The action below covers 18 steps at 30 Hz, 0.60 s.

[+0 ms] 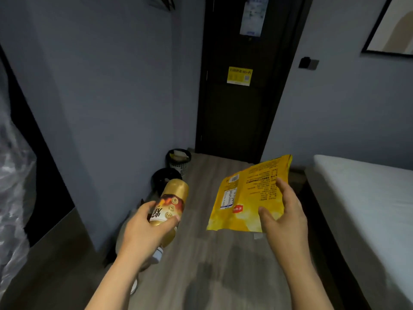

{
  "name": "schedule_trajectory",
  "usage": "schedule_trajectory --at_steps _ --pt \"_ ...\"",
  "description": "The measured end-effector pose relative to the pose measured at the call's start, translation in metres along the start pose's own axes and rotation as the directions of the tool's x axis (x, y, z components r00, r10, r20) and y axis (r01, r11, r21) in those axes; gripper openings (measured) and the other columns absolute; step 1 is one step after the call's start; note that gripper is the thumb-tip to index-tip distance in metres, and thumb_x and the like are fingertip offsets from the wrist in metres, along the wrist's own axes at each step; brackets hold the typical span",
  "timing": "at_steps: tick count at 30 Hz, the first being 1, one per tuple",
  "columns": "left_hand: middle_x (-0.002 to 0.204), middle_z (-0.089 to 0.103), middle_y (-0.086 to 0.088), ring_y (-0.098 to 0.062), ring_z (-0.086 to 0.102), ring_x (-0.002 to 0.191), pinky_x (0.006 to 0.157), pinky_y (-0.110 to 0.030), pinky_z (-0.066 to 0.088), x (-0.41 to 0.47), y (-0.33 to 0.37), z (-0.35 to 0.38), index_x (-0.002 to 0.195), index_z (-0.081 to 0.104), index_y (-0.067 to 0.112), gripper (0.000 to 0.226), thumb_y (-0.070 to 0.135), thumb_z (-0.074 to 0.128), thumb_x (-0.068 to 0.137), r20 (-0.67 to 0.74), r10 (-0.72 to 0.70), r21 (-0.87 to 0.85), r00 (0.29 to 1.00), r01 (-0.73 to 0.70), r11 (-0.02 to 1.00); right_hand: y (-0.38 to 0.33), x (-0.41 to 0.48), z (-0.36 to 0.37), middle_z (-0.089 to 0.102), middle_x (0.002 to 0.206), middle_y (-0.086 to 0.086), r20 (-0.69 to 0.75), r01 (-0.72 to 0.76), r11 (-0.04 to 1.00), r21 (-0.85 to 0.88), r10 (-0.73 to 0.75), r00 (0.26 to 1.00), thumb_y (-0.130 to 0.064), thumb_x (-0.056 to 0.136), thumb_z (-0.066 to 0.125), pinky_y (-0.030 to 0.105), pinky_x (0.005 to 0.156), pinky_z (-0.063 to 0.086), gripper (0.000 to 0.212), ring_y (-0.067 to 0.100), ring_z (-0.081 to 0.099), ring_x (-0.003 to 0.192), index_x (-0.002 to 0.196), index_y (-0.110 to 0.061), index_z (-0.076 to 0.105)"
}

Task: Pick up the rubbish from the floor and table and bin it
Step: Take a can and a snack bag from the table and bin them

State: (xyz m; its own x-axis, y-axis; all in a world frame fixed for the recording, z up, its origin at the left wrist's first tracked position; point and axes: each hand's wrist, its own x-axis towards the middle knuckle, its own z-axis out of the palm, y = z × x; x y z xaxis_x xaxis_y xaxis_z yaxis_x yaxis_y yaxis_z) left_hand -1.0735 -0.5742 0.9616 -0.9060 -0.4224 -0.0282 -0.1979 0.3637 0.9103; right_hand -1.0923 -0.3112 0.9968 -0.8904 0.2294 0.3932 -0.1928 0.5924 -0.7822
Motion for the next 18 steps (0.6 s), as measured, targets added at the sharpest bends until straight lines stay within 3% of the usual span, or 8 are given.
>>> schedule_trajectory --at_steps 2,6,9,12,16,18 --pt "0.104 0.055 0.008 -0.006 0.053 0.081 0.056 -0.012 0.036 0.043 0.001 0.009 0.133 0.048 0.022 0.069 0.035 0.078 0.073 0.002 0.000 0.012 1.000 0.000 1.000 0.005 0.032 0.028 0.042 0.118 -0.018 -0.001 0.004 1.000 -0.013 -0.005 1.000 -0.011 0.084 0.067 0.019 0.080 0.036 0.073 -0.005 0.039 0.102 0.143 -0.038 0.033" --pt "0.096 0.055 0.009 0.001 0.051 0.074 0.056 -0.016 0.037 0.131 0.003 0.015 0.127 0.053 0.022 0.061 0.035 0.077 0.073 0.025 -0.037 0.011 0.999 0.037 0.999 0.003 0.100 0.083 0.047 0.130 -0.009 0.034 0.006 0.999 -0.054 -0.004 0.999 -0.010 0.084 0.068 0.023 0.087 0.038 0.074 -0.002 0.039 0.106 0.143 -0.037 0.033" --pt "0.091 0.057 0.009 -0.012 0.056 0.080 0.063 -0.025 0.041 0.194 0.004 0.017 0.123 0.055 0.024 0.057 0.038 0.077 0.072 0.035 -0.077 0.038 0.996 0.076 0.996 0.001 0.143 0.122 0.046 0.134 -0.009 0.053 -0.003 0.998 -0.069 0.006 0.999 -0.012 0.084 0.069 0.023 0.089 0.039 0.075 0.000 0.042 0.112 0.143 -0.039 0.032" --pt "0.091 0.059 0.008 -0.015 0.057 0.082 0.067 -0.026 0.041 0.248 0.002 0.027 0.115 0.054 0.028 0.053 0.040 0.078 0.070 0.060 -0.102 0.060 0.993 0.099 0.993 0.007 0.179 0.157 0.045 0.136 -0.010 0.073 -0.004 0.997 -0.075 0.009 0.997 -0.012 0.084 0.068 0.024 0.095 0.037 0.075 -0.003 0.038 0.114 0.144 -0.038 0.031" --pt "0.084 0.064 0.012 -0.010 0.061 0.079 0.063 -0.024 0.045 0.300 -0.002 0.050 0.092 0.053 0.038 0.036 0.039 0.080 0.069 0.099 -0.106 0.060 0.989 0.101 0.993 0.022 0.222 0.190 0.043 0.132 -0.011 0.112 -0.041 0.996 -0.082 0.050 0.992 -0.010 0.082 0.069 0.023 0.095 0.033 0.076 0.002 0.039 0.117 0.144 -0.034 0.033" --pt "0.081 0.062 0.017 -0.007 0.061 0.076 0.060 -0.021 0.044 0.328 -0.002 0.064 0.091 0.053 0.039 0.032 0.038 0.078 0.071 0.101 -0.114 0.055 0.988 0.109 0.992 0.033 0.249 0.207 0.044 0.132 -0.009 0.104 -0.041 0.996 -0.083 0.050 0.993 -0.008 0.082 0.068 0.024 0.094 0.035 0.076 0.000 0.039 0.114 0.145 -0.033 0.033"
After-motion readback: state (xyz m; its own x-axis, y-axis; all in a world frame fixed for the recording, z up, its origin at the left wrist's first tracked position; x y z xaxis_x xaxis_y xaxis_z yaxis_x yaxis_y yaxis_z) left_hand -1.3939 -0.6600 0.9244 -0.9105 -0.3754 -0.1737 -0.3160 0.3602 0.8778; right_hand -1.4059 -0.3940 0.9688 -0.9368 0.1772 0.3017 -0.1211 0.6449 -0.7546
